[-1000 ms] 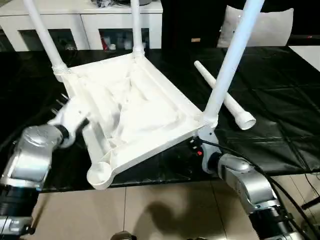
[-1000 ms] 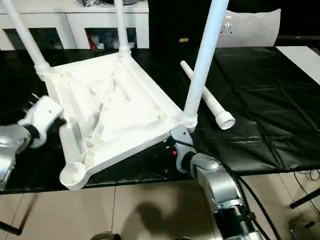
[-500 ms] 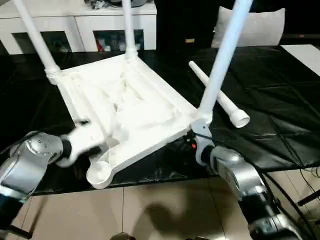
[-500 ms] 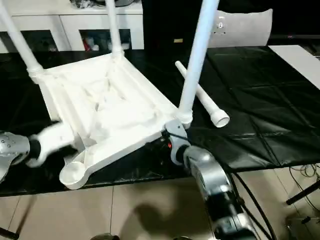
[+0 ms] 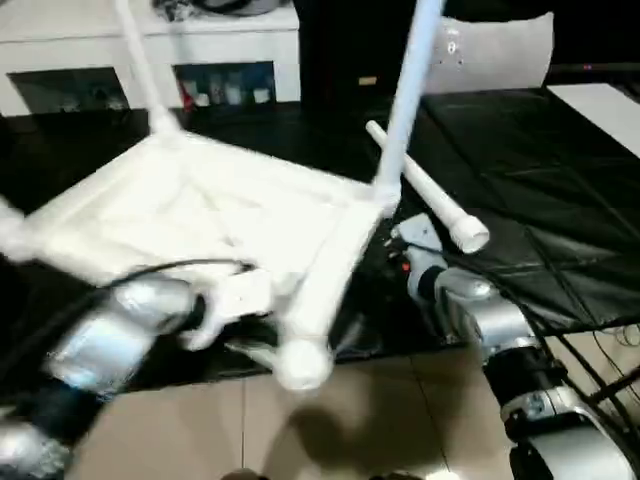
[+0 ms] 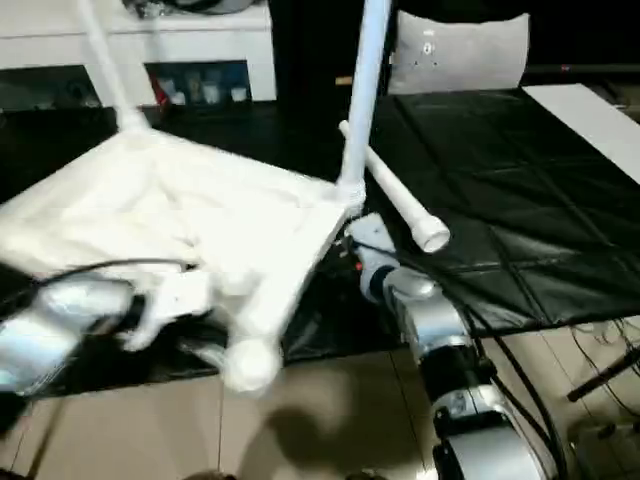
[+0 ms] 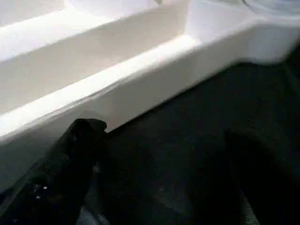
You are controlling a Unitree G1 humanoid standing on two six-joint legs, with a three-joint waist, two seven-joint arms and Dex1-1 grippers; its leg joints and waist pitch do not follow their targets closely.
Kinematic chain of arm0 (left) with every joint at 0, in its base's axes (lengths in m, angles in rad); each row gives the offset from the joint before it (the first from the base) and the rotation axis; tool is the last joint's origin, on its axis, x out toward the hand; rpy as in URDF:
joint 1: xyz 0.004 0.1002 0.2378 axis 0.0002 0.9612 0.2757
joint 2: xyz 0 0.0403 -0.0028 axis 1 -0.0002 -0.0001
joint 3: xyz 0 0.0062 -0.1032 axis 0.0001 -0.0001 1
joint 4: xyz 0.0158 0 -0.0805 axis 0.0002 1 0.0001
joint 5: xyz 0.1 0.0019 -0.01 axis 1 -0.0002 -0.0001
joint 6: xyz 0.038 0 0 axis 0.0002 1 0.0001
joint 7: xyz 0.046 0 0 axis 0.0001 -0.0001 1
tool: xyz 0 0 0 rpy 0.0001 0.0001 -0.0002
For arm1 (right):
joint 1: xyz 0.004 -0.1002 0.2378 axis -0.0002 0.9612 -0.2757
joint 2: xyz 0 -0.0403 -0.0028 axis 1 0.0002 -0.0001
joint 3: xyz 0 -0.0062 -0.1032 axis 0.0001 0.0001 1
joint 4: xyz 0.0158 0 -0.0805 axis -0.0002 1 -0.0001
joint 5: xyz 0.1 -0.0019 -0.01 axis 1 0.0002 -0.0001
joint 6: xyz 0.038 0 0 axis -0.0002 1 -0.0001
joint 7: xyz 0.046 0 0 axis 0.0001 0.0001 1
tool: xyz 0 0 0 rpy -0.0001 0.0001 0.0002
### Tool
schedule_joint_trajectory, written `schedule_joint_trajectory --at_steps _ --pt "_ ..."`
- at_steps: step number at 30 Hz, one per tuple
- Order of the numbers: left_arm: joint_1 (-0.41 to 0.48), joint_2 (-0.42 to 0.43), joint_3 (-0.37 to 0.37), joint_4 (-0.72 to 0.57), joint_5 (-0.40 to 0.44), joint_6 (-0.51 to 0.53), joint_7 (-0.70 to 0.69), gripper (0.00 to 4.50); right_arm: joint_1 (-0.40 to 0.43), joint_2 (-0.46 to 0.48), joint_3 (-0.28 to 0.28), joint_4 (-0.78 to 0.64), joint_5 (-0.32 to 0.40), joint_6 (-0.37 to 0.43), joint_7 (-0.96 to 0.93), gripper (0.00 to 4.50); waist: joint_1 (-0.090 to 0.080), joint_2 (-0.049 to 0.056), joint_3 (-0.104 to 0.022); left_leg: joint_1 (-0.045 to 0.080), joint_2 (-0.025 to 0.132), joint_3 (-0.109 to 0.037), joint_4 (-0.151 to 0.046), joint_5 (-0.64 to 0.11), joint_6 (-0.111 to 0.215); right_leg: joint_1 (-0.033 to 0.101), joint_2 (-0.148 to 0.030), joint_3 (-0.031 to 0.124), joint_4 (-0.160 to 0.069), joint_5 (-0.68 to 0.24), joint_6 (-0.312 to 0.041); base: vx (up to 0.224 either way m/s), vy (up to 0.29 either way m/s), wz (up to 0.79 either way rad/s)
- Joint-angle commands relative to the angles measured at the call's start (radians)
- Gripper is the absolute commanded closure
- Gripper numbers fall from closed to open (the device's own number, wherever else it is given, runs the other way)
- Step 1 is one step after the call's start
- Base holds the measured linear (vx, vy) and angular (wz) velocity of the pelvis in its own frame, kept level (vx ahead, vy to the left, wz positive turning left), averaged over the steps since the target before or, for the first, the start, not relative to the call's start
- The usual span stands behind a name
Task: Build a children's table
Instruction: Rotate table base
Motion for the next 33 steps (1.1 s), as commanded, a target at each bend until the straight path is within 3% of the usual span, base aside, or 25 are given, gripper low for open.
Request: schedule_joint_trajectory --at_steps 1,3,5,6,7,10,11,12,14,15,18,22,23,24,26,27,28,29,31,32,33 --pt "-0.037 -0.029 -0.018 0.032 0.018 -0.040 0.055 4.47 -0.031 0.026 -0.001 0.003 0.039 -0.026 0.023 0.00 0.006 0.015 -0.070 0.014 0.023 -0.007 -0.066 -0.287 -0.027 0.053 -0.046 0.039 -0.059 -0.191 -0.227 0.000 0.000 0.00" --pt "-0.077 -0.092 -0.008 0.117 0.051 -0.065 0.166 4.47 -0.034 0.024 -0.001 0.013 0.030 -0.042 0.019 0.00 0.004 0.017 -0.067 0.014 0.022 -0.009 -0.067 -0.314 -0.031 0.052 -0.045 0.037 -0.064 -0.236 -0.212 0.000 0.000 0.00" --pt "-0.129 -0.163 0.013 0.225 0.091 -0.086 0.318 4.47 -0.035 0.023 -0.008 0.018 0.018 -0.085 -0.001 0.00 0.003 0.013 -0.066 0.015 0.021 -0.007 -0.065 -0.327 -0.029 0.050 -0.043 0.037 -0.068 -0.258 -0.201 0.000 0.000 0.00" --pt "-0.133 -0.168 0.015 0.234 0.094 -0.087 0.330 4.47 -0.035 0.024 -0.009 0.019 0.017 -0.089 -0.003 0.00 0.006 0.011 -0.069 0.016 0.021 -0.008 -0.064 -0.324 -0.028 0.053 -0.046 0.037 -0.071 -0.274 -0.191 0.000 0.000 0.00" --pt "-0.160 -0.205 0.037 0.294 0.102 -0.087 0.423 4.47 -0.034 0.021 -0.015 0.009 0.014 -0.107 -0.011 0.00 0.006 0.012 -0.068 0.010 0.020 -0.009 -0.065 -0.309 -0.023 0.054 -0.045 0.036 -0.070 -0.272 -0.189 0.000 0.000 0.00" --pt "-0.199 -0.266 0.078 0.403 0.114 -0.116 0.571 4.47 -0.034 0.016 -0.041 -0.009 0.015 -0.135 -0.037 0.00 0.008 0.011 -0.071 0.009 0.021 -0.011 -0.062 -0.298 -0.017 0.055 -0.046 0.034 -0.070 -0.256 -0.191 0.000 0.000 0.00" --pt "-0.203 -0.288 0.098 0.429 0.107 -0.133 0.611 4.47 -0.030 0.015 -0.058 -0.024 0.021 -0.136 -0.055 0.00 0.010 0.009 -0.073 0.008 0.020 -0.010 -0.060 -0.281 -0.009 0.057 -0.045 0.033 -0.069 -0.236 -0.192 0.000 0.000 0.00" --pt "-0.205 -0.309 0.116 0.450 0.099 -0.154 0.644 4.47 -0.024 0.012 -0.072 -0.043 0.027 -0.144 -0.069 0.00 0.009 -0.001 -0.074 0.006 0.019 -0.008 -0.059 -0.264 0.001 0.058 -0.043 0.033 -0.070 -0.217 -0.196 0.000 0.000 0.00" --pt "-0.190 -0.342 0.152 0.447 0.067 -0.202 0.669 4.47 -0.005 0.004 -0.092 -0.084 0.027 -0.158 -0.104 0.00 0.013 0.003 -0.076 0.005 0.020 -0.009 -0.057 -0.236 0.008 0.059 -0.045 0.033 -0.064 -0.190 -0.201 0.000 0.000 0.00" --pt "-0.175 -0.362 0.177 0.429 0.040 -0.215 0.672 4.47 0.010 0.000 -0.100 -0.110 0.022 -0.162 -0.130 0.00 0.015 0.006 -0.077 0.005 0.022 -0.009 -0.056 -0.216 0.014 0.058 -0.045 0.033 -0.062 -0.162 -0.208 0.000 0.000 0.00" --pt "-0.080 -0.419 0.281 0.274 -0.082 -0.155 0.693 4.17 0.097 -0.002 -0.125 -0.281 0.042 -0.057 -0.147 0.00 0.025 0.002 -0.077 0.004 0.026 -0.004 -0.054 -0.185 0.043 0.062 -0.043 0.034 -0.055 -0.098 -0.234 0.000 0.000 0.00" --pt "0.045 -0.437 0.336 0.094 -0.117 -0.128 0.764 4.04 0.211 0.004 -0.131 -0.476 0.070 0.005 -0.140 0.00 0.027 0.000 -0.075 0.003 0.030 -0.004 -0.056 -0.202 0.061 0.057 -0.043 0.033 -0.061 -0.141 -0.217 0.000 0.000 0.00" --pt "0.094 -0.450 0.359 0.022 -0.119 -0.115 0.808 3.82 0.259 0.017 -0.141 -0.559 0.093 0.040 -0.149 0.00 0.027 -0.002 -0.069 0.005 0.033 -0.003 -0.061 -0.244 0.051 0.053 -0.043 0.033 -0.072 -0.226 -0.186 0.000 0.000 0.00" --pt "0.123 -0.462 0.375 -0.019 -0.125 -0.105 0.836 3.70 0.288 0.031 -0.152 -0.611 0.111 0.069 -0.166 0.00 0.023 -0.004 -0.065 0.004 0.032 -0.003 -0.064 -0.255 0.047 0.051 -0.040 0.034 -0.075 -0.251 -0.176 0.000 0.000 0.00" --pt "0.163 -0.475 0.394 -0.074 -0.106 -0.096 0.889 3.65 0.335 0.045 -0.156 -0.684 0.116 0.093 -0.197 0.00 0.021 -0.003 -0.059 0.007 0.032 -0.007 -0.070 -0.312 0.026 0.043 -0.038 0.033 -0.088 -0.371 -0.123 0.000 0.000 0.00" --pt "0.189 -0.478 0.397 -0.107 -0.100 -0.098 0.896 3.65 0.365 0.044 -0.144 -0.727 0.113 0.115 -0.208 0.00 0.019 -0.009 -0.054 0.009 0.030 -0.006 -0.073 -0.344 0.015 0.035 -0.036 0.033 -0.097 -0.426 -0.095 0.000 0.000 0.00" --pt "0.196 -0.479 0.397 -0.115 -0.099 -0.098 0.897 3.52 0.372 0.044 -0.141 -0.738 0.111 0.120 -0.210 0.00 0.019 -0.007 -0.050 0.010 0.028 -0.008 -0.075 -0.371 0.005 0.032 -0.038 0.033 -0.103 -0.484 -0.067 0.000 0.000 0.00" --pt "0.216 -0.480 0.398 -0.141 -0.095 -0.097 0.902 3.25 0.394 0.044 -0.134 -0.769 0.107 0.137 -0.217 0.00 0.019 -0.005 -0.050 0.011 0.027 -0.010 -0.076 -0.377 0.001 0.031 -0.037 0.033 -0.105 -0.499 -0.053 0.000 0.000 0.00" --pt "0.263 -0.478 0.390 -0.193 -0.085 -0.091 0.915 3.24 0.438 0.032 -0.102 -0.830 0.084 0.159 -0.214 0.00 0.017 -0.007 -0.045 0.009 0.025 -0.012 -0.078 -0.400 -0.008 0.027 -0.037 0.033 -0.112 -0.538 -0.023 0.000 0.000 0.00" --pt "0.295 -0.474 0.386 -0.220 -0.067 -0.077 0.941 3.24 0.464 0.019 -0.072 -0.862 0.047 0.133 -0.209 0.00 0.017 -0.009 -0.047 0.007 0.028 -0.016 -0.080 -0.401 -0.015 0.028 -0.037 0.033 -0.111 -0.531 -0.008 0.000 0.000 0.00" --pt "0.301 -0.473 0.387 -0.226 -0.065 -0.075 0.945 3.01 0.472 0.017 -0.067 -0.877 0.056 0.132 -0.197 0.00 0.015 -0.008 -0.046 0.005 0.026 -0.015 -0.080 -0.402 -0.015 0.026 -0.037 0.034 -0.112 -0.531 0.002 0.000 0.000 0.00"
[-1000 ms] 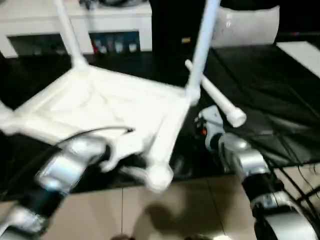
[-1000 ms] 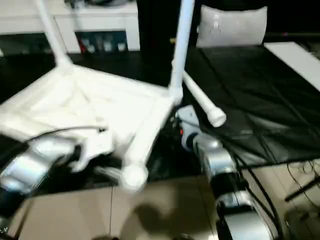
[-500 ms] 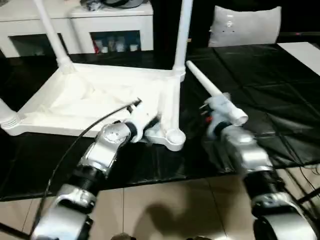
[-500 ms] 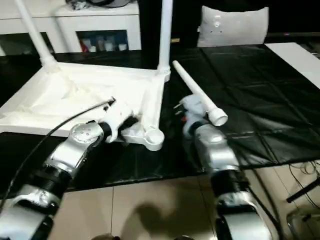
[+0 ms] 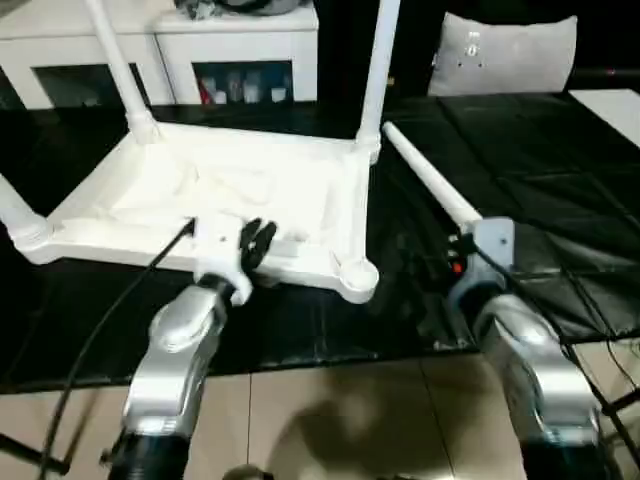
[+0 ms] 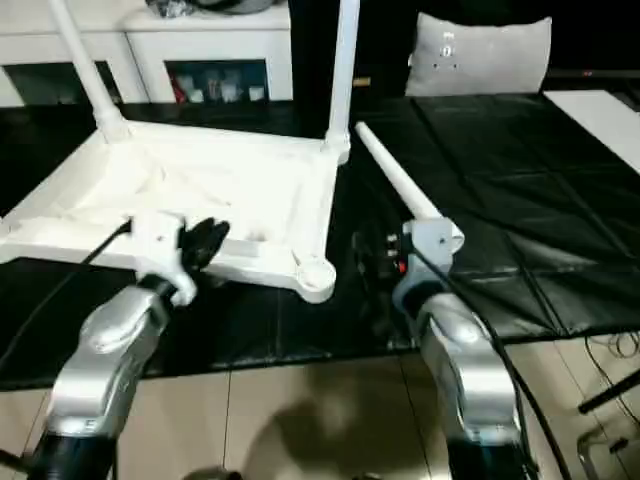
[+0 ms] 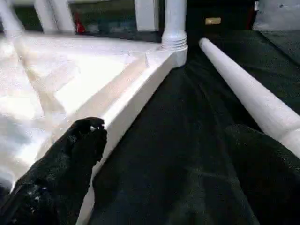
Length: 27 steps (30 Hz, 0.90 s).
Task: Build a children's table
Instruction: Rotate table base, then move to table
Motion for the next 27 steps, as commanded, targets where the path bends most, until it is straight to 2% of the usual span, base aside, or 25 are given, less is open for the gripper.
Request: schedule_joint_trajectory --at_steps 1,3,5,6,7,8,9,10,11,12,13,15,17,21,22,24,25,27 --pt "0.015 0.006 -0.007 -0.034 0.022 0.028 0.029 2.85 0.015 -0.007 0.029 -0.067 0.008 0.003 0.030 0.00 -0.008 -0.008 -0.049 0.011 0.023 -0.014 -0.080 -0.405 -0.015 0.023 -0.035 0.034 -0.105 -0.527 -0.008 0.000 0.000 0.00" --pt "0.027 0.005 0.002 -0.055 0.014 0.054 0.038 2.78 0.031 0.007 0.019 -0.105 0.037 0.020 0.024 0.00 -0.008 -0.008 -0.048 0.009 0.023 -0.015 -0.080 -0.401 -0.011 0.023 -0.036 0.035 -0.106 -0.522 -0.006 0.000 0.000 0.00" --pt "0.037 0.006 0.008 -0.071 0.013 0.062 0.045 2.55 0.038 0.007 0.019 -0.116 0.034 0.010 0.020 0.00 -0.010 -0.008 -0.047 0.009 0.026 -0.017 -0.082 -0.400 -0.013 0.022 -0.034 0.034 -0.103 -0.503 -0.013 0.000 0.000 0.00" --pt "0.045 0.008 0.010 -0.082 0.015 0.068 0.049 2.55 0.044 0.007 0.021 -0.130 0.048 0.015 0.030 0.00 -0.013 -0.009 -0.049 0.009 0.029 -0.020 -0.083 -0.402 -0.026 0.023 -0.025 0.030 -0.102 -0.469 -0.011 0.000 0.000 0.00" --pt "0.053 0.009 0.012 -0.093 0.015 0.073 0.051 2.44 0.049 0.015 0.014 -0.143 0.061 0.022 0.026 0.00 -0.017 -0.004 -0.049 0.011 0.034 -0.026 -0.086 -0.412 -0.041 0.024 -0.016 0.026 -0.099 -0.423 -0.016 0.000 0.000 0.00" --pt "0.068 0.010 0.014 -0.110 0.016 0.084 0.055 2.37 0.053 0.056 -0.028 -0.153 0.073 0.027 -0.034 0.00 -0.022 -0.004 -0.051 0.013 0.037 -0.026 -0.086 -0.414 -0.046 0.024 -0.011 0.025 -0.097 -0.366 -0.028 0.000 0.000 0.00" --pt "0.069 0.011 0.013 -0.111 0.017 0.086 0.056 2.30 0.053 0.059 -0.032 -0.154 0.073 0.028 -0.040 0.00 -0.025 -0.004 -0.052 0.012 0.036 -0.026 -0.086 -0.406 -0.048 0.026 -0.012 0.026 -0.094 -0.340 -0.037 0.000 0.000 0.00" --pt "0.081 0.014 0.011 -0.124 0.024 0.104 0.061 2.19 0.056 0.088 -0.070 -0.158 0.070 0.042 -0.099 0.00 -0.028 -0.003 -0.054 0.008 0.035 -0.026 -0.087 -0.389 -0.051 0.030 -0.011 0.026 -0.090 -0.306 -0.052 0.000 0.000 0.00" --pt "0.089 0.017 0.009 -0.134 0.028 0.097 0.063 2.19 0.070 0.080 -0.065 -0.172 0.074 0.074 -0.089 0.00 -0.030 -0.003 -0.055 0.006 0.035 -0.026 -0.086 -0.366 -0.053 0.033 -0.008 0.026 -0.086 -0.268 -0.062 0.000 0.000 0.00" --pt "0.097 0.019 0.007 -0.142 0.032 0.091 0.065 1.99 0.084 0.067 -0.055 -0.187 0.077 0.105 -0.073 0.00 -0.029 -0.004 -0.055 0.006 0.035 -0.024 -0.084 -0.356 -0.052 0.035 -0.008 0.027 -0.086 -0.254 -0.061 0.000 0.000 0.00" --pt "0.104 0.021 0.006 -0.152 0.038 0.099 0.072 1.92 0.099 0.055 -0.043 -0.202 0.083 0.132 -0.056 0.00 -0.023 -0.009 -0.057 0.000 0.024 -0.014 -0.077 -0.316 -0.033 0.039 -0.023 0.037 -0.083 -0.248 -0.062 0.000 0.000 0.00" --pt "0.116 0.021 0.007 -0.164 0.030 0.093 0.069 1.87 0.116 0.042 -0.028 -0.218 0.081 0.132 -0.042 0.00 -0.019 -0.009 -0.058 -0.003 0.023 -0.011 -0.075 -0.291 -0.016 0.041 -0.032 0.041 -0.084 -0.262 -0.067 0.000 0.000 0.00" --pt "0.127 0.020 0.009 -0.175 0.030 0.089 0.074 1.87 0.128 0.031 -0.016 -0.226 0.083 0.118 -0.027 0.00 -0.018 -0.008 -0.057 -0.005 0.028 -0.012 -0.077 -0.264 -0.002 0.042 -0.033 0.041 -0.083 -0.267 -0.076 0.000 0.000 0.00" --pt "0.137 0.024 0.003 -0.191 0.039 0.098 0.082 1.57 0.130 0.026 -0.007 -0.217 0.060 0.109 -0.037 0.00 -0.020 -0.013 -0.047 0.000 0.029 -0.011 -0.080 -0.302 -0.002 0.034 -0.032 0.042 -0.090 -0.331 -0.069 0.000 0.000 0.00" --pt "0.136 0.024 0.002 -0.192 0.038 0.101 0.083 1.41 0.127 0.028 -0.008 -0.215 0.062 0.112 -0.041 0.00 -0.020 -0.011 -0.047 0.003 0.028 -0.012 -0.081 -0.324 -0.008 0.032 -0.031 0.042 -0.093 -0.370 -0.057 0.000 0.000 0.00" --pt "0.132 0.021 0.000 -0.192 0.036 0.107 0.087 1.24 0.119 0.026 -0.008 -0.209 0.063 0.115 -0.045 0.00 -0.020 -0.015 -0.044 0.005 0.028 -0.013 -0.082 -0.345 -0.012 0.031 -0.031 0.042 -0.095 -0.396 -0.047 0.000 0.000 0.00" --pt "0.131 0.020 -0.002 -0.193 0.037 0.110 0.089 1.18 0.117 0.024 -0.007 -0.208 0.062 0.117 -0.045 0.00 -0.022 -0.012 -0.039 0.023 0.028 -0.017 -0.087 -0.448 -0.024 0.028 -0.030 0.038 -0.103 -0.507 -0.021 0.000 0.000 0.00" --pt "0.129 0.017 -0.007 -0.194 0.039 0.115 0.091 1.10 0.109 0.017 -0.002 -0.199 0.056 0.118 -0.043 0.00 -0.024 -0.015 -0.035 0.030 0.026 -0.021 -0.089 -0.500 -0.029 0.027 -0.030 0.034 -0.112 -0.571 0.000 0.000 0.000 0.00"
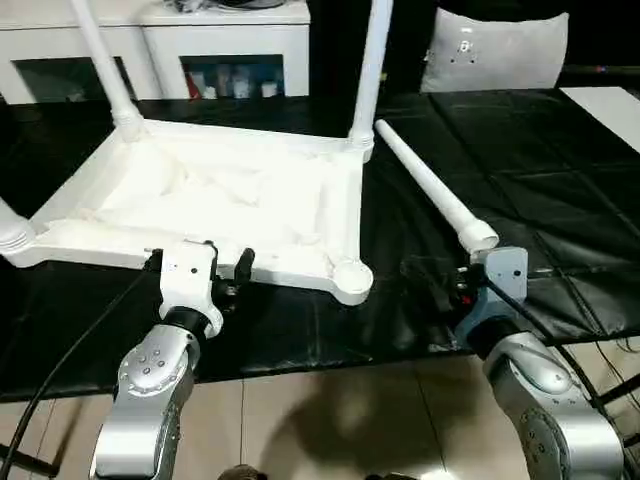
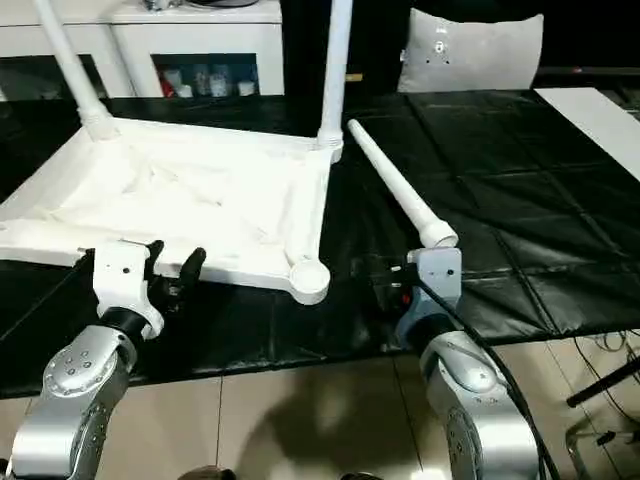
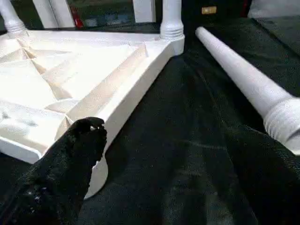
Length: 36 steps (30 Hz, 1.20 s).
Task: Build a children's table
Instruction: Move to table
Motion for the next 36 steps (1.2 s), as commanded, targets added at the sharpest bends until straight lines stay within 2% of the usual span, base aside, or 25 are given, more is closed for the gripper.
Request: schedule_joint_trajectory --at_steps 1,3,6,7,8,10,11,12,13,14,15,16,17,18,19,21,22,24,25,27,28,30,32,33,36 --pt "-0.006 -0.001 -0.014 -0.009 0.006 0.013 0.007 1.10 -0.014 -0.012 0.009 0.014 -0.014 0.007 -0.003 0.00 -0.004 -0.005 -0.031 0.035 0.019 -0.019 -0.085 -0.532 -0.028 0.021 -0.044 0.030 -0.106 -0.613 0.015 0.000 0.000 0.00" --pt "-0.013 -0.001 -0.019 0.004 0.009 0.009 0.007 0.85 -0.028 -0.024 0.022 0.033 -0.032 -0.003 0.000 0.00 -0.007 -0.004 -0.034 0.048 0.016 -0.021 -0.084 -0.562 -0.025 0.027 -0.040 0.024 -0.108 -0.641 0.015 0.000 0.000 0.00" --pt "-0.020 -0.002 -0.017 0.017 0.010 0.006 0.011 0.59 -0.039 -0.025 0.028 0.043 -0.035 -0.008 0.001 0.00 -0.007 -0.008 -0.033 0.051 0.015 -0.018 -0.084 -0.553 -0.013 0.030 -0.042 0.027 -0.111 -0.629 0.006 0.000 0.000 0.00" --pt "-0.021 -0.003 -0.015 0.020 0.008 0.007 0.013 0.47 -0.043 -0.025 0.032 0.046 -0.033 -0.006 0.004 0.00 -0.011 -0.012 -0.033 0.063 0.011 -0.016 -0.082 -0.575 -0.003 0.037 -0.035 0.019 -0.114 -0.659 -0.003 0.000 0.000 0.00" --pt "-0.021 -0.003 -0.014 0.020 0.008 0.007 0.013 0.47 -0.043 -0.026 0.034 0.046 -0.033 -0.006 0.006 0.00 -0.010 -0.010 -0.034 0.066 0.010 -0.015 -0.082 -0.573 0.003 0.040 -0.034 0.017 -0.115 -0.659 -0.008 0.000 0.000 0.00" --pt "-0.022 -0.002 -0.014 0.020 0.006 0.008 0.015 0.27 -0.043 -0.036 0.046 0.050 -0.040 -0.010 0.013 0.00 -0.008 -0.010 -0.041 0.061 0.012 -0.010 -0.085 -0.514 0.025 0.052 -0.036 0.024 -0.107 -0.586 -0.037 0.000 0.000 0.00" --pt "-0.023 -0.003 -0.015 0.022 0.006 0.008 0.017 0.21 -0.045 -0.038 0.049 0.054 -0.037 -0.008 0.018 0.00 -0.007 -0.016 -0.042 0.059 0.014 -0.009 -0.085 -0.499 0.030 0.056 -0.035 0.025 -0.105 -0.566 -0.045 0.000 0.000 0.00" --pt "-0.023 -0.003 -0.015 0.022 0.006 0.008 0.018 0.12 -0.046 -0.038 0.050 0.057 -0.034 -0.007 0.019 0.00 -0.005 -0.014 -0.042 0.059 0.014 -0.008 -0.086 -0.488 0.033 0.059 -0.035 0.025 -0.101 -0.547 -0.054 0.000 0.000 0.00" --pt "-0.024 -0.003 -0.015 0.024 0.005 0.008 0.019 0.04 -0.048 -0.036 0.048 0.060 -0.029 -0.002 0.020 0.00 -0.025 -0.016 -0.033 0.158 0.039 0.023 -0.079 -0.555 -0.049 -0.005 0.024 0.033 -0.087 -0.436 -0.114 0.000 0.000 0.00" --pt "-0.026 -0.004 -0.015 0.025 0.005 0.007 0.020 0.04 -0.051 -0.034 0.044 0.062 -0.024 0.006 0.019 0.00 -0.016 -0.012 -0.025 0.156 0.046 0.024 -0.084 -0.572 -0.060 -0.002 0.024 0.034 -0.081 -0.425 -0.130 0.003 -0.037 -0.44" --pt "-0.028 -0.006 -0.016 0.029 0.004 0.006 0.021 0.04 -0.059 -0.039 0.045 0.071 -0.023 0.005 0.028 0.00 -0.016 -0.015 -0.019 0.194 0.040 0.047 -0.070 -0.646 -0.067 -0.032 0.032 0.034 -0.087 -0.469 -0.147 0.069 -0.028 -0.66" --pt "-0.028 -0.007 -0.016 0.029 0.002 0.004 0.021 0.04 -0.061 -0.042 0.046 0.074 -0.028 0.000 0.029 0.00 -0.018 -0.018 -0.020 0.196 0.035 0.050 -0.067 -0.651 -0.067 -0.027 0.033 0.035 -0.085 -0.478 -0.155 0.069 -0.028 -0.66" --pt "-0.028 -0.007 -0.017 0.028 0.002 0.004 0.021 0.04 -0.062 -0.043 0.046 0.075 -0.032 -0.003 0.027 0.00 -0.017 -0.020 -0.023 0.184 0.025 0.055 -0.066 -0.623 -0.067 -0.006 0.028 0.048 -0.081 -0.479 -0.164 0.073 0.014 -0.70" --pt "-0.028 -0.007 -0.017 0.029 0.002 0.004 0.021 0.04 -0.062 -0.042 0.045 0.076 -0.032 -0.003 0.025 0.00 -0.002 -0.044 -0.026 0.079 0.002 0.027 -0.074 -0.540 -0.016 0.077 -0.009 0.048 -0.070 -0.466 -0.136 0.072 0.028 -0.53" --pt "-0.029 -0.006 -0.018 0.029 0.002 0.003 0.021 0.04 -0.062 -0.040 0.043 0.076 -0.035 -0.009 0.023 0.00 0.007 -0.028 -0.051 0.044 -0.016 0.015 -0.063 -0.330 0.032 0.124 -0.042 0.091 -0.078 -0.481 -0.110 0.072 0.028 -0.53" --pt "-0.029 -0.005 -0.019 0.029 0.002 0.004 0.022 0.04 -0.061 -0.041 0.043 0.077 -0.034 -0.011 0.024 0.00 0.002 -0.027 -0.058 0.049 -0.022 0.012 -0.056 -0.257 0.060 0.126 -0.029 0.096 -0.073 -0.414 -0.151 0.082 -0.013 -0.03" --pt "-0.029 -0.003 -0.021 0.029 0.002 0.004 0.022 0.04 -0.058 -0.042 0.044 0.076 -0.033 -0.012 0.023 0.00 -0.006 -0.033 -0.058 0.055 -0.028 0.011 -0.053 -0.212 0.090 0.131 -0.010 0.094 -0.063 -0.278 -0.240 0.085 -0.021 0.05" --pt "-0.031 -0.003 -0.022 0.030 0.002 0.004 0.022 0.04 -0.057 -0.043 0.047 0.077 -0.033 -0.018 0.025 0.00 -0.005 -0.031 -0.060 0.059 -0.031 0.012 -0.049 -0.194 0.106 0.135 -0.003 0.094 -0.055 -0.199 -0.294 0.091 0.000 0.09" --pt "-0.034 -0.002 -0.022 0.032 0.002 0.004 0.022 0.04 -0.056 -0.043 0.049 0.078 -0.033 -0.020 0.025 0.00 0.000 -0.025 -0.063 0.059 -0.031 0.010 -0.048 -0.153 0.127 0.144 0.004 0.090 -0.043 -0.101 -0.347 0.092 0.006 0.08" --pt "-0.035 0.000 -0.023 0.032 0.002 0.004 0.020 0.04 -0.056 -0.042 0.049 0.079 -0.033 -0.020 0.024 0.00 0.006 -0.022 -0.064 0.067 -0.028 0.008 -0.051 -0.114 0.150 0.142 0.011 0.083 -0.028 -0.012 -0.367 0.085 0.026 0.05" --pt "-0.038 0.001 -0.024 0.034 0.003 0.005 0.019 0.04 -0.057 -0.041 0.048 0.080 -0.033 -0.020 0.022 0.00 0.007 -0.012 -0.064 0.081 -0.019 0.006 -0.055 -0.100 0.164 0.133 0.011 0.073 -0.019 0.012 -0.371 0.082 0.031 0.05" --pt "-0.043 0.002 -0.026 0.038 0.003 0.005 0.019 0.04 -0.058 -0.040 0.047 0.082 -0.034 -0.022 0.021 0.00 0.004 -0.011 -0.061 0.103 -0.010 0.005 -0.057 -0.096 0.193 0.119 0.008 0.060 -0.011 0.024 -0.375 0.079 0.031 0.08" --pt "-0.046 0.005 -0.029 0.040 0.001 0.005 0.019 0.04 -0.056 -0.042 0.050 0.080 -0.042 -0.024 0.021 0.00 0.004 -0.012 -0.057 0.101 -0.014 0.006 -0.055 -0.097 0.206 0.126 0.001 0.061 -0.013 0.003 -0.375 0.075 0.029 0.07" --pt "-0.047 0.005 -0.030 0.042 0.001 0.005 0.019 0.04 -0.055 -0.043 0.049 0.080 -0.043 -0.025 0.021 0.00 0.011 -0.012 -0.059 0.089 -0.025 0.007 -0.049 -0.090 0.200 0.149 -0.009 0.069 -0.020 -0.032 -0.366 0.054 0.054 0.06" --pt "-0.051 0.006 -0.034 0.045 0.001 0.004 0.016 0.04 -0.052 -0.044 0.050 0.079 -0.045 -0.027 0.020 0.00 0.011 -0.015 -0.065 0.089 -0.033 -0.001 -0.043 -0.042 0.210 0.160 -0.002 0.068 -0.015 0.007 -0.359 0.035 0.034 0.05"
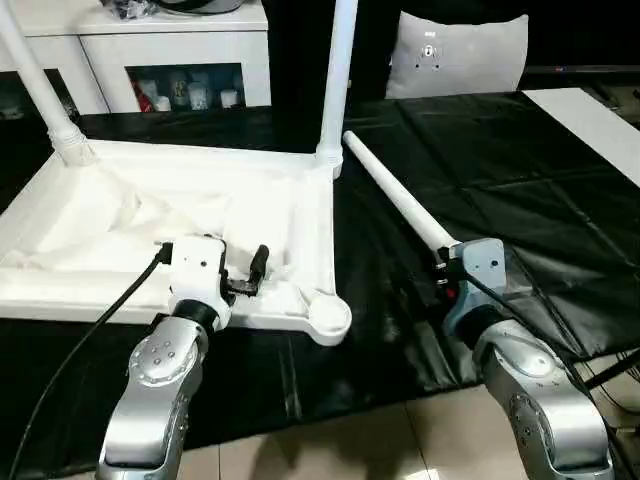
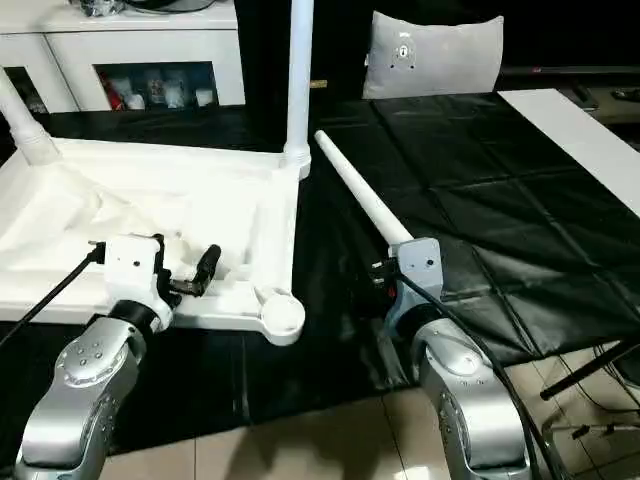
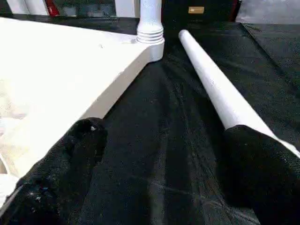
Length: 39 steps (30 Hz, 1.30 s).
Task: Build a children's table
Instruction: Move to table
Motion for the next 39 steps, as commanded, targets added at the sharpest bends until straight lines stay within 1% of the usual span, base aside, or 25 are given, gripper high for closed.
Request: schedule_joint_trajectory --at_steps 1,8,10,11,12,14,16,17,18,20,21,22,23,24,25,27,28,29,30,31,32,34,35,36,39 --pt "-0.005 0.004 -0.011 0.012 0.001 0.005 -0.003 0.04 0.003 -0.007 -0.005 -0.001 -0.005 -0.006 -0.004 0.00 0.003 0.004 -0.068 -0.023 -0.014 -0.003 -0.045 0.120 0.224 0.087 -0.020 0.034 -0.027 0.124 -0.280 0.000 0.000 0.00" --pt "-0.006 0.002 -0.017 0.012 0.001 0.004 -0.002 0.04 0.002 -0.015 -0.002 0.001 -0.010 -0.007 -0.003 0.00 -0.010 0.008 -0.071 -0.004 -0.014 -0.025 -0.029 0.249 0.335 0.065 -0.020 0.012 -0.015 0.088 -0.242 0.000 0.000 0.00" --pt "-0.004 0.002 -0.018 0.012 0.001 0.003 -0.003 0.04 -0.001 -0.019 -0.001 0.004 -0.018 -0.007 -0.006 0.00 -0.003 -0.001 -0.064 -0.027 -0.022 -0.019 -0.023 0.210 0.326 0.083 -0.030 0.023 -0.028 0.028 -0.248 0.000 0.000 0.00" --pt "-0.003 0.002 -0.018 0.011 0.001 0.003 -0.003 0.04 -0.004 -0.019 -0.003 0.006 -0.018 -0.005 -0.009 0.00 0.009 -0.015 -0.059 -0.084 -0.043 -0.030 -0.009 0.204 0.363 0.119 -0.044 0.015 -0.045 0.014 -0.228 0.000 0.000 0.00" --pt "-0.003 0.002 -0.018 0.010 0.001 0.003 -0.003 0.04 -0.006 -0.019 -0.004 0.007 -0.018 -0.004 -0.010 0.00 0.012 0.003 -0.065 -0.077 -0.040 -0.033 -0.007 0.208 0.382 0.116 -0.057 0.008 -0.047 -0.002 -0.223 0.000 0.000 0.00" --pt "-0.001 0.002 -0.019 0.009 0.002 0.003 -0.003 0.04 -0.009 -0.019 -0.009 0.010 -0.022 -0.003 -0.018 0.00 0.003 0.016 -0.063 -0.113 -0.045 -0.071 0.015 0.271 0.461 0.130 -0.073 -0.052 -0.070 -0.072 -0.153 0.002 0.003 0.51" --pt "0.001 0.002 -0.021 0.008 0.002 0.003 -0.003 0.04 -0.010 -0.020 -0.011 0.010 -0.022 -0.009 -0.020 0.00 -0.015 0.039 -0.054 -0.051 -0.052 -0.135 0.007 0.342 0.485 0.107 -0.019 -0.114 -0.060 -0.104 -0.086 0.031 -0.006 0.78" --pt "0.001 0.003 -0.022 0.007 0.003 0.003 -0.003 0.04 -0.011 -0.018 -0.015 0.010 -0.021 -0.011 -0.026 0.00 -0.050 0.061 -0.056 0.065 0.006 -0.179 -0.005 0.335 0.465 0.019 0.006 -0.106 -0.005 -0.162 -0.072 0.094 -0.056 0.50" --pt "0.001 0.003 -0.022 0.007 0.003 0.003 -0.004 0.04 -0.011 -0.016 -0.017 0.010 -0.020 -0.010 -0.028 0.00 -0.054 0.041 -0.045 0.115 0.099 -0.252 -0.031 0.296 0.500 -0.059 -0.016 -0.068 0.083 -0.180 -0.023 0.094 -0.103 0.21" --pt "0.001 0.003 -0.024 0.007 0.003 0.004 -0.003 0.04 -0.012 -0.018 -0.017 0.013 -0.022 -0.008 -0.029 0.00 -0.047 0.012 -0.041 0.092 0.085 -0.223 -0.044 0.164 0.490 -0.084 -0.052 -0.009 0.087 -0.083 0.007 0.068 -0.096 0.13" --pt "0.001 0.003 -0.024 0.007 0.003 0.004 -0.003 0.04 -0.013 -0.018 -0.017 0.014 -0.023 -0.008 -0.029 0.00 -0.026 -0.018 -0.027 0.004 -0.036 -0.134 0.008 0.100 0.386 0.011 -0.085 0.058 -0.023 -0.041 -0.055 0.025 -0.087 0.10" --pt "0.001 0.005 -0.027 0.007 0.003 0.004 -0.004 0.04 -0.015 -0.019 -0.018 0.017 -0.026 -0.008 -0.031 0.00 0.000 -0.037 -0.026 -0.056 -0.105 -0.092 0.069 0.064 0.354 0.095 -0.104 0.121 -0.060 -0.092 -0.091 0.025 -0.087 0.10" --pt "0.000 0.008 -0.030 0.007 0.003 0.003 -0.007 0.04 -0.017 -0.020 -0.019 0.019 -0.028 -0.007 -0.034 0.00 0.037 -0.022 -0.049 -0.132 -0.083 -0.101 0.154 0.023 0.249 0.185 -0.191 0.182 -0.078 -0.124 -0.116 0.061 -0.068 0.12" --pt "0.000 0.009 -0.032 0.008 0.002 0.003 -0.008 0.04 -0.019 -0.020 -0.021 0.020 -0.028 -0.006 -0.035 0.00 0.029 -0.042 -0.033 -0.149 -0.075 -0.093 0.161 0.079 0.136 0.159 -0.145 0.131 -0.075 -0.087 -0.122 0.074 -0.051 -0.02" --pt "0.000 0.010 -0.032 0.008 0.002 0.003 -0.009 0.04 -0.021 -0.022 -0.023 0.021 -0.031 -0.004 -0.038 0.00 0.034 -0.021 -0.035 -0.151 -0.065 -0.092 0.143 0.123 0.098 0.159 -0.144 0.106 -0.080 -0.081 -0.152 0.074 -0.051 -0.02" --pt "0.000 0.011 -0.035 0.009 0.002 0.003 -0.014 0.04 -0.026 -0.028 -0.025 0.023 -0.040 0.006 -0.044 0.00 0.029 0.037 -0.032 -0.108 -0.002 -0.080 0.012 0.162 0.106 0.126 -0.095 0.011 -0.114 -0.273 -0.169 0.028 0.019 -0.04" --pt "-0.001 0.014 -0.037 0.011 0.002 0.003 -0.019 0.04 -0.029 -0.032 -0.027 0.027 -0.046 0.014 -0.051 0.00 0.014 0.060 -0.021 -0.083 0.027 -0.103 -0.038 0.008 0.091 0.103 -0.053 -0.019 -0.094 -0.308 -0.120 0.055 0.037 -0.08" --pt "-0.001 0.016 -0.039 0.012 0.001 0.002 -0.022 0.04 -0.032 -0.035 -0.028 0.029 -0.051 0.019 -0.056 0.00 -0.019 0.086 -0.045 -0.019 0.069 -0.171 -0.072 -0.160 0.140 0.068 0.004 -0.039 -0.011 -0.271 -0.078 0.135 0.048 0.02" --pt "-0.004 0.024 -0.044 0.014 0.002 0.001 -0.031 0.04 -0.041 -0.044 -0.032 0.036 -0.061 0.042 -0.065 0.00 -0.046 0.072 -0.060 0.050 0.113 -0.226 -0.085 -0.255 0.243 0.012 -0.009 -0.028 0.062 -0.182 -0.055 0.095 0.007 0.07" --pt "-0.005 0.031 -0.048 0.016 0.003 -0.001 -0.043 0.04 -0.048 -0.053 -0.033 0.040 -0.067 0.061 -0.072 0.00 -0.057 0.081 -0.064 0.055 0.109 -0.242 -0.081 -0.213 0.310 -0.011 -0.006 -0.029 0.086 -0.140 -0.013 0.145 0.007 0.02" --pt "-0.009 0.055 -0.065 0.016 -0.024 -0.009 -0.104 0.04 -0.076 -0.077 -0.048 0.060 -0.084 0.110 -0.088 0.00 -0.061 0.064 -0.060 0.054 0.107 -0.237 -0.058 -0.068 0.439 -0.055 -0.018 -0.011 0.108 -0.080 0.060 0.090 -0.006 0.00" --pt "-0.016 0.084 -0.084 0.009 -0.047 -0.004 -0.163 0.04 -0.104 -0.098 -0.059 0.081 -0.087 0.158 -0.087 0.00 -0.061 0.026 -0.068 0.010 0.073 -0.199 -0.012 0.258 0.497 -0.078 -0.071 0.044 0.057 0.105 0.096 0.087 -0.033 0.03" --pt "-0.020 0.099 -0.094 0.005 -0.056 0.000 -0.191 0.04 -0.120 -0.110 -0.060 0.091 -0.087 0.175 -0.076 0.00 -0.022 -0.020 -0.069 -0.110 -0.051 -0.098 0.066 0.273 0.353 0.015 -0.115 0.109 -0.014 0.354 0.080 0.025 -0.066 0.12" --pt "-0.024 0.113 -0.101 0.001 -0.061 -0.001 -0.215 0.04 -0.136 -0.117 -0.066 0.102 -0.083 0.190 -0.072 0.00 -0.011 -0.023 -0.073 -0.160 -0.055 -0.092 0.049 0.261 0.227 0.067 -0.141 0.109 0.014 0.687 0.098 0.029 -0.091 0.05" --pt "-0.046 0.176 -0.130 -0.012 -0.093 0.021 -0.325 0.04 -0.218 -0.151 -0.086 0.168 -0.066 0.281 -0.051 0.00 -0.014 -0.009 -0.085 -0.124 -0.048 -0.088 0.015 0.259 0.058 0.053 -0.068 0.050 0.038 0.866 0.126 -0.001 -0.084 -0.01"
